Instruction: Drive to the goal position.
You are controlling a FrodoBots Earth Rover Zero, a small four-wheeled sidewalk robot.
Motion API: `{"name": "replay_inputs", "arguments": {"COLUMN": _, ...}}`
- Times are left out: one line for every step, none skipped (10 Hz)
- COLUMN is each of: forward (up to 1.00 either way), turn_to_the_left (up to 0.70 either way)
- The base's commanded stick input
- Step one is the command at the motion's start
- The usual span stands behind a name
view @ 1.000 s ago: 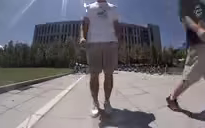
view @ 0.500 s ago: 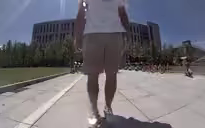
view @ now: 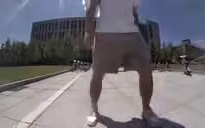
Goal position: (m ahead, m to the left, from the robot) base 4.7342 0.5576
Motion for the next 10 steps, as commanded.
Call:
{"name": "replay_inputs", "arguments": {"forward": 0.0, "turn_to_the_left": 0.0}}
{"name": "replay_inputs", "arguments": {"forward": 0.0, "turn_to_the_left": 0.0}}
{"name": "replay_inputs", "arguments": {"forward": 0.0, "turn_to_the_left": 0.0}}
{"name": "replay_inputs", "arguments": {"forward": 0.0, "turn_to_the_left": 0.0}}
{"name": "replay_inputs", "arguments": {"forward": 0.0, "turn_to_the_left": 0.0}}
{"name": "replay_inputs", "arguments": {"forward": 0.0, "turn_to_the_left": 0.0}}
{"name": "replay_inputs", "arguments": {"forward": 0.0, "turn_to_the_left": 0.0}}
{"name": "replay_inputs", "arguments": {"forward": 0.0, "turn_to_the_left": 0.0}}
{"name": "replay_inputs", "arguments": {"forward": 0.0, "turn_to_the_left": 0.0}}
{"name": "replay_inputs", "arguments": {"forward": 0.44, "turn_to_the_left": 0.0}}
